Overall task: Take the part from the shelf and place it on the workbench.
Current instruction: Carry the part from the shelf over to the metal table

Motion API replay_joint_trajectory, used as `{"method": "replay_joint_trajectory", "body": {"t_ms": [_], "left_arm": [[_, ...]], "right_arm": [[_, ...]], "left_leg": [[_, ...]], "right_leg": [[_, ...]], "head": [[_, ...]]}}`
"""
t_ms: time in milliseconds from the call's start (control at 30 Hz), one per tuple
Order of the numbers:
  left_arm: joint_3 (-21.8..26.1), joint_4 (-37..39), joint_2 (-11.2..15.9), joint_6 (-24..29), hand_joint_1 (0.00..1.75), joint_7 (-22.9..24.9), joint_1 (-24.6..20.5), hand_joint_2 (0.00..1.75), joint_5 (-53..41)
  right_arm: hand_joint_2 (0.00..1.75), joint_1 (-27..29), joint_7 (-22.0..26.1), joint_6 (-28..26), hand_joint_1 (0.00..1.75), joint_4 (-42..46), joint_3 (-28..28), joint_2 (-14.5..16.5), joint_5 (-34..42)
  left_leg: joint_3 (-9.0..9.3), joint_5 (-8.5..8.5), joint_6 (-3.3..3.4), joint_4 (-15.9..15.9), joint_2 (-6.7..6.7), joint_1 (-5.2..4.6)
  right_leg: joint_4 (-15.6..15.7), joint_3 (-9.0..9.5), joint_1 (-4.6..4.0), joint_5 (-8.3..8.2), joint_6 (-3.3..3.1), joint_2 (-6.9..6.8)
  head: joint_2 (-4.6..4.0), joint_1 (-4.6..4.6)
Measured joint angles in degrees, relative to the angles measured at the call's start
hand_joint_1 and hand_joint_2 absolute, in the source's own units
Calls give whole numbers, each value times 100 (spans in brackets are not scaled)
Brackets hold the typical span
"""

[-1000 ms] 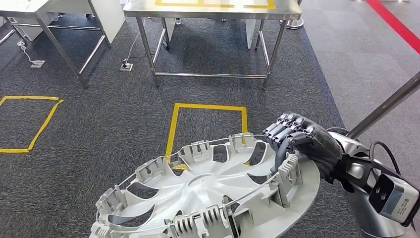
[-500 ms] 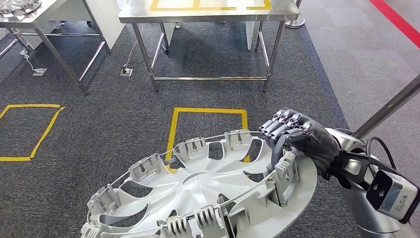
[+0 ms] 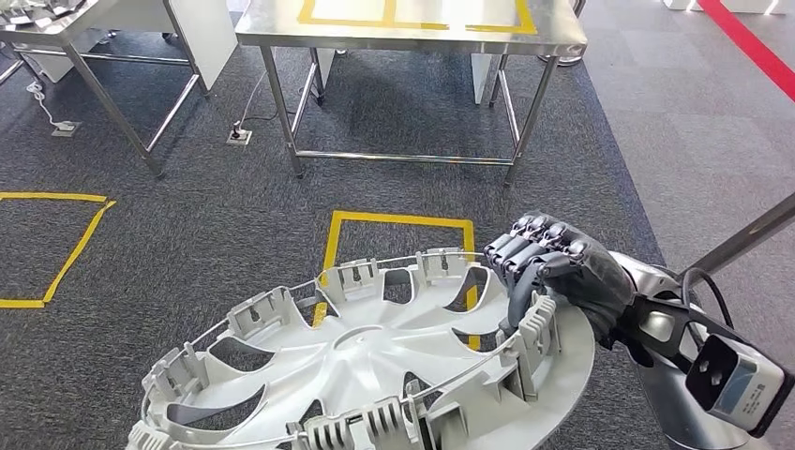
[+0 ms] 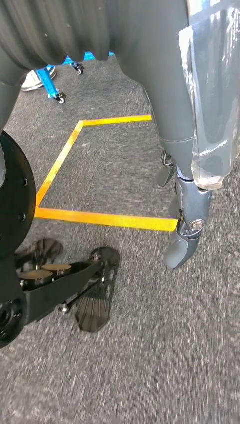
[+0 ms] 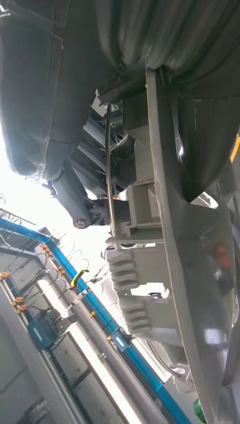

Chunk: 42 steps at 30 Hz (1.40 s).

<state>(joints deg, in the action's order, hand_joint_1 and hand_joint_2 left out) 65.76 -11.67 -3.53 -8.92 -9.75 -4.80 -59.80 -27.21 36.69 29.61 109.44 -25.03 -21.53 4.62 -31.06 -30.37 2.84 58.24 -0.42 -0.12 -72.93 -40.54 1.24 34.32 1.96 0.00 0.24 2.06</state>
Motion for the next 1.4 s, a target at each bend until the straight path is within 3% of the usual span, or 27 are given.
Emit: {"method": "replay_joint_trajectory", "body": {"t_ms": [67, 100, 133, 167, 233, 300, 333, 400, 467, 500, 533, 567, 633, 667, 733, 767, 833, 900, 967, 1000, 1033, 1100, 1167, 1267, 1300, 1333, 1400], "left_arm": [[-4, 3, -4, 0, 0, 0, 5, 175, -10], [-6, 6, -5, 0, 0, 0, 6, 175, -13], [-8, 9, -5, 0, 0, 1, 5, 175, -15], [-9, 11, -4, 0, 0, 2, 5, 175, -21], [-13, 10, 2, 0, 0, 5, -9, 175, -36], [-17, 9, 3, -5, 0, 5, -26, 175, -54], [-18, 9, 4, -9, 0, 5, -31, 175, -62], [-19, 9, 5, -13, 0, 6, -23, 175, -72], [-19, 9, 8, -13, 0, 7, -14, 175, -72], [-19, 9, 9, -11, 0, 7, -12, 175, -72], [-19, 9, 10, -8, 0, 7, -11, 175, -72], [-19, 9, 11, -4, 0, 7, -9, 175, -71], [-19, 10, 13, 2, 0, 7, -13, 175, -70], [-19, 10, 15, 3, 0, 7, -14, 175, -70], [-19, 9, 19, 4, 0, 8, -17, 175, -70], [-19, 9, 19, 4, 0, 9, -16, 175, -70], [-19, 8, 20, 5, 0, 9, -19, 175, -70], [-19, 8, 22, 8, 0, 9, -17, 175, -70], [-19, 8, 23, 8, 0, 9, -10, 175, -70], [-19, 8, 22, 7, 0, 9, -7, 175, -70], [-19, 9, 21, 5, 0, 9, -7, 175, -70], [-19, 11, 13, 5, 0, 10, -7, 175, -67], [-18, 14, 5, 8, 0, 17, -14, 175, -55], [-17, 8, 8, 15, 0, 37, -25, 175, -44], [-17, 6, 6, 17, 0, 38, -30, 175, -44], [-18, 4, 5, 20, 0, 39, -36, 175, -43], [-18, 3, 7, 23, 0, 41, -32, 175, -39]], "right_arm": [[175, 45, 51, -21, 175, 3, -1, 33, -51], [175, 58, 69, -28, 175, 4, -5, 51, -72], [175, 71, 81, -32, 175, 9, -9, 73, -86], [175, 80, 90, -36, 175, 16, -13, 93, -96], [175, 82, 97, -39, 175, 35, -14, 128, -101], [175, 72, 96, -40, 175, 48, -14, 159, -101], [175, 72, 96, -40, 175, 53, -17, 179, -101], [175, 81, 96, -41, 175, 55, -26, 209, -100], [175, 95, 96, -43, 175, 54, -36, 221, -105], [175, 98, 96, -53, 175, 54, -40, 226, -120], [175, 99, 96, -64, 175, 54, -43, 234, -147], [175, 99, 96, -77, 175, 54, -45, 244, -179], [175, 94, 96, -93, 175, 54, -55, 265, -234], [175, 93, 96, -98, 175, 54, -62, 270, -249], [175, 88, 98, -106, 175, 55, -76, 273, -268], [175, 88, 98, -109, 175, 56, -81, 273, -274], [175, 77, 100, -115, 175, 62, -86, 273, -285], [175, 87, 101, -121, 175, 65, -91, 274, -291], [175, 114, 101, -122, 175, 65, -94, 273, -291], [175, 120, 101, -122, 175, 65, -95, 273, -291], [175, 122, 101, -122, 175, 65, -95, 273, -291], [175, 125, 101, -121, 175, 64, -95, 273, -291], [175, 122, 98, -115, 175, 64, -102, 279, -288], [175, 85, 95, -107, 175, 75, -107, 300, -273], [175, 65, 92, -107, 175, 77, -108, 311, -270], [175, 45, 90, -107, 175, 79, -110, 323, -269], [175, 15, 85, -107, 175, 80, -117, 350, -264]], "left_leg": [[175, -139, -18, -1, 26, -15], [245, -206, -44, -1, 40, -24], [297, -267, -80, -7, 64, -33], [342, -308, -117, -3, 87, -38], [382, -329, -179, 56, 128, -39], [202, -285, -231, 414, 111, -24], [-16, -323, -265, 733, 92, -8], [-532, -560, -336, 1388, 71, 29], [-883, -709, -381, 1614, 71, 60], [-926, -605, -389, 1469, 71, 71], [-884, -378, -391, 1165, 70, 78], [-802, -43, -388, 777, 67, 82], [-659, 349, -351, 247, 62, 60], [-623, 422, -313, 148, 57, 44], [-540, 379, -219, 129, 51, 36], [-488, 368, -174, 106, 47, 47], [-369, 305, -93, 77, 40, 64], [-276, 209, -44, 71, 39, 54], [-158, 97, -32, 71, 37, 40], [-79, 34, -33, 71, 34, 32], [10, -33, -37, 71, 31, 25], [184, -178, -62, 76, 32, 8], [282, -298, -126, 69, 37, -5], [368, -322, -218, 130, 50, -9], [323, -300, -241, 276, 50, -7], [183, -310, -268, 517, 49, 0], [-306, -488, -333, 1193, 47, 27]], "right_leg": [[711, 151, -37, -547, -87, -49], [1009, 222, -65, -742, -120, -87], [1190, 275, -91, -886, -147, -119], [1251, 298, -110, -920, -166, -130], [1279, 379, -102, -892, -204, -75], [1323, 490, -68, -840, -255, -20], [1341, 543, -55, -805, -275, 9], [1347, 628, -42, -714, -293, 71], [1347, 741, -27, -612, -275, 138], [1347, 816, -14, -554, -261, 163], [1348, 900, 0, -493, -244, 182], [1352, 967, 13, -426, -222, 196], [1368, 1085, 21, -317, -155, 225], [1376, 1132, 21, -287, -110, 238], [1371, 1193, 20, -278, -26, 238], [1285, 1176, 21, -289, 3, 203], [838, 922, 17, -234, 32, 116], [130, 441, 13, -1, 54, 70], [-263, 37, 11, 203, 66, 70], [-192, -39, 8, 168, 52, 69], [57, -27, -1, 3, 20, 67], [774, 104, -48, -585, -79, 42], [1180, 208, -100, -940, -136, 16], [1279, 367, -95, -923, -177, 32], [1313, 446, -78, -897, -202, 39], [1343, 523, -59, -869, -224, 45], [1376, 628, -42, -788, -255, 52]], "head": [[0, -8], [0, -5], [0, -1], [0, 8], [0, 18], [0, 33], [0, 42], [0, 50], [0, 50], [0, 51], [0, 51], [0, 53], [0, 61], [0, 69], [0, 73], [0, 70], [0, 52], [0, 41], [0, 40], [0, 40], [0, 39], [0, 38], [0, 39], [0, 41], [0, 52], [0, 61], [0, 85]]}}
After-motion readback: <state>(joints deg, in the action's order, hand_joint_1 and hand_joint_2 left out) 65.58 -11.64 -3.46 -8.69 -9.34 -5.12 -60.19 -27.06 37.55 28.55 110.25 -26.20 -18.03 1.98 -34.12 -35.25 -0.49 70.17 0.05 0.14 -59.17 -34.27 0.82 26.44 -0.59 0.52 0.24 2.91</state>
